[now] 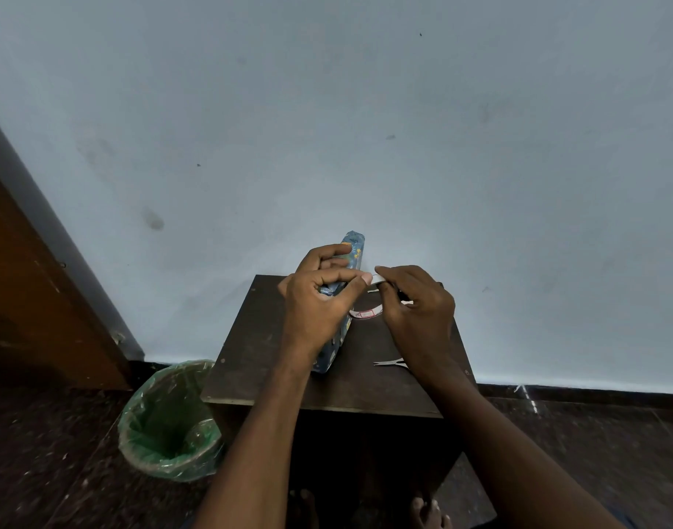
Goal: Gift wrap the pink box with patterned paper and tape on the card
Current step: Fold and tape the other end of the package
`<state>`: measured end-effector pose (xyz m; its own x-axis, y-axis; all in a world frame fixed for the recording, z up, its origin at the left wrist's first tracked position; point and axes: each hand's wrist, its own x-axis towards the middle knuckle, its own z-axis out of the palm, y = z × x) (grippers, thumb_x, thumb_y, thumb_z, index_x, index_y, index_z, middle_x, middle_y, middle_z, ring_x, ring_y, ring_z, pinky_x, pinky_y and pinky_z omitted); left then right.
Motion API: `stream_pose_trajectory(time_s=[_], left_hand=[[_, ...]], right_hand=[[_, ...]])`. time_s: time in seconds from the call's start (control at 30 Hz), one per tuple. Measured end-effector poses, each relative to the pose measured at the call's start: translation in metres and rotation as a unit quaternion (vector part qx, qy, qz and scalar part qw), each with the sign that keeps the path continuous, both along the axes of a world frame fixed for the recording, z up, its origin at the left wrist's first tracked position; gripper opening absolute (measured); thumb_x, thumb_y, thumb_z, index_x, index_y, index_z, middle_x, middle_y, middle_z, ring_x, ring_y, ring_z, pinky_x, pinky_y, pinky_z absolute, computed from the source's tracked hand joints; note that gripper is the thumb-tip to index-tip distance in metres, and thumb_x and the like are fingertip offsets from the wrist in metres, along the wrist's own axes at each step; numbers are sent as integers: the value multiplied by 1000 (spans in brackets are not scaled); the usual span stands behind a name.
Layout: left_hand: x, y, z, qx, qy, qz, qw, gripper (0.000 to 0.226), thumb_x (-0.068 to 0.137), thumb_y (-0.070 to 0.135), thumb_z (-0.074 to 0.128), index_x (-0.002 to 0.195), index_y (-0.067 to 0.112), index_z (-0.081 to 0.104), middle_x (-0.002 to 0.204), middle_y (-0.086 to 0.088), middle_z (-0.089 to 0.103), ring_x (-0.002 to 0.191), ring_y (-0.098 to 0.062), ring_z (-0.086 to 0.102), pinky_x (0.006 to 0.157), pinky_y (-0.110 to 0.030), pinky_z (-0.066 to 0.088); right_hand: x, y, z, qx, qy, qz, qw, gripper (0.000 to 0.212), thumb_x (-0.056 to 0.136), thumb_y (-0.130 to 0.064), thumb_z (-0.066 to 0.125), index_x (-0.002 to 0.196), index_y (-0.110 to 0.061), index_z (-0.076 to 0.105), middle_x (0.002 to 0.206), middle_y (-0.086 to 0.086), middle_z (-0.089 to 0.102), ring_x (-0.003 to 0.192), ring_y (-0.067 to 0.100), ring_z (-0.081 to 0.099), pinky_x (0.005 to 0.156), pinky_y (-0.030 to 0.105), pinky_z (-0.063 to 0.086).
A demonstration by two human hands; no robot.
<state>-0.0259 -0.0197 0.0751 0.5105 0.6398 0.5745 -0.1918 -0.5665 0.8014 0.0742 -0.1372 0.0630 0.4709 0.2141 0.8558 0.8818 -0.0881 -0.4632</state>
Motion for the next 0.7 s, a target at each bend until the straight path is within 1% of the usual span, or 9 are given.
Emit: stream_pose_trajectory(time_s=[0.1, 0.17, 0.23, 0.3, 0.37, 0.4, 0.5, 0.6, 0.7], left_hand=[[0, 2, 0, -17, -12, -1, 1000, 12, 83, 39, 84, 89, 29, 87, 124, 9, 73, 107, -16, 75, 100, -53, 57], [-1, 2, 0, -21, -10, 2, 1000, 14, 83, 36, 84, 89, 23, 87, 123, 8, 74, 109, -14, 74, 100, -49, 58], [-2, 1, 3, -31, -8, 8, 999, 19, 83, 40, 81, 88, 23, 87, 121, 10, 74, 114, -12, 72, 103, -48, 56], [-1, 0, 6, -62, -4, 8, 998, 21, 82, 43, 79, 87, 24, 86, 118, 13, 75, 115, -10, 72, 105, -48, 56], [0, -2, 8, -94, -8, -6, 995, 10, 84, 35, 81, 86, 25, 85, 115, 12, 76, 114, -10, 72, 105, -49, 56], [1, -2, 8, -105, -11, -16, 994, 3, 87, 27, 82, 86, 25, 85, 113, 10, 77, 113, -11, 73, 105, -49, 57], [0, -1, 12, -142, -24, -36, 989, 7, 96, 11, 78, 94, 13, 84, 113, 3, 79, 112, -15, 74, 101, -44, 59], [-4, -3, 19, -190, -30, -52, 980, 12, 101, 13, 71, 105, 8, 82, 111, -1, 81, 109, -15, 76, 96, -37, 60], [-5, -4, 21, -182, -26, -58, 981, 12, 103, 15, 70, 101, 12, 81, 105, -1, 82, 109, -18, 77, 98, -39, 59]], right_hand=[[-1, 2, -1, -4, 6, -1, 1000, 25, 82, 9, 76, 97, -9, 82, 89, 2, 76, 79, 11, 69, 76, 3, 38], [2, 2, -2, -22, 11, 9, 1000, 24, 83, 5, 77, 99, -13, 83, 88, -1, 76, 78, 8, 67, 75, 2, 36], [5, 2, -4, -59, 10, 31, 998, 21, 87, -4, 78, 102, -18, 83, 89, -5, 76, 78, 8, 68, 72, 9, 44], [7, 4, -7, -93, 23, 63, 993, 17, 91, -11, 76, 104, -21, 82, 91, -6, 76, 80, 10, 70, 70, 29, 55], [7, 5, -7, -106, 56, 94, 988, 12, 93, -13, 75, 100, -21, 81, 92, -8, 77, 82, 9, 71, 71, 37, 56], [7, 6, -6, -107, 75, 107, 986, 11, 93, -14, 75, 98, -21, 81, 92, -10, 77, 83, 7, 71, 72, 37, 56], [6, 5, -4, -113, 141, 143, 973, 13, 93, -14, 74, 98, -23, 82, 92, -13, 79, 86, 4, 72, 76, 36, 57], [4, 4, -7, -129, 219, 187, 949, 16, 95, -16, 73, 103, -25, 83, 92, -16, 79, 89, 3, 74, 80, 35, 58], [3, 5, -9, -130, 262, 217, 931, 14, 97, -16, 72, 102, -22, 84, 92, -16, 79, 89, 2, 74, 80, 29, 55]])
